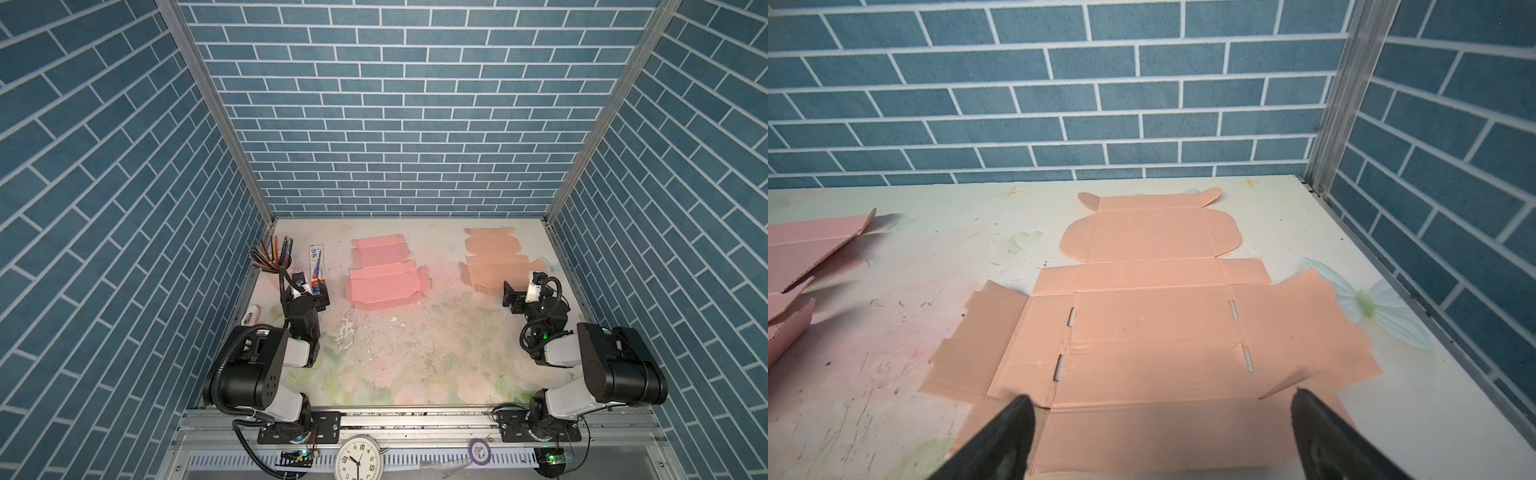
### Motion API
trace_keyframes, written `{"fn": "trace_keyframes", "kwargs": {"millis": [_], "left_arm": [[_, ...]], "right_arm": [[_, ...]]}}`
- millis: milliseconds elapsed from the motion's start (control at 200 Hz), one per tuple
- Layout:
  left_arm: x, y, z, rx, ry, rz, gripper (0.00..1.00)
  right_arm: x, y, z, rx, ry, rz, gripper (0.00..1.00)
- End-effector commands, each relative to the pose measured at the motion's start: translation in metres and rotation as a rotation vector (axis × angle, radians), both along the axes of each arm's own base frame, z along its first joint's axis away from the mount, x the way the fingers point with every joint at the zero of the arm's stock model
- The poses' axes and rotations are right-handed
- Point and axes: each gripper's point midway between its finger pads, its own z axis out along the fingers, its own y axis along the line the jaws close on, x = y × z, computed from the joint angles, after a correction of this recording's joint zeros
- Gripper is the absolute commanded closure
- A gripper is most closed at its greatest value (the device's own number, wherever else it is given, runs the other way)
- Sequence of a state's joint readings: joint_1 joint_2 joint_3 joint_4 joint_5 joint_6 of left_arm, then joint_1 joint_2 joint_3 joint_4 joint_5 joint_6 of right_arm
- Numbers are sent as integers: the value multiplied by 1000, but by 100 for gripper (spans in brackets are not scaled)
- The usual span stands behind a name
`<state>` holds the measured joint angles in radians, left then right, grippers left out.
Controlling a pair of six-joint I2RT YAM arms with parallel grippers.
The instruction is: Fold the paper box
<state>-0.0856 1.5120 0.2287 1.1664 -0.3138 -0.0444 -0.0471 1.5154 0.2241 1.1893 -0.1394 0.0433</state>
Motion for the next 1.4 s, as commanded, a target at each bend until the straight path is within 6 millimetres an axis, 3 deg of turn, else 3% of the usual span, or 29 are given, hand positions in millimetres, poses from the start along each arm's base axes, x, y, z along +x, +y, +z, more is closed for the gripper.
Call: {"fn": "trace_keyframes", "kwargs": {"millis": [0, 1395], "left_arm": [[4, -1, 13, 7, -45, 1, 13], [4, -1, 13, 7, -44, 0, 13]], "right_arm": [[4, 1, 7, -41, -28, 17, 4], [9, -8, 4, -26, -6, -32, 2]]}}
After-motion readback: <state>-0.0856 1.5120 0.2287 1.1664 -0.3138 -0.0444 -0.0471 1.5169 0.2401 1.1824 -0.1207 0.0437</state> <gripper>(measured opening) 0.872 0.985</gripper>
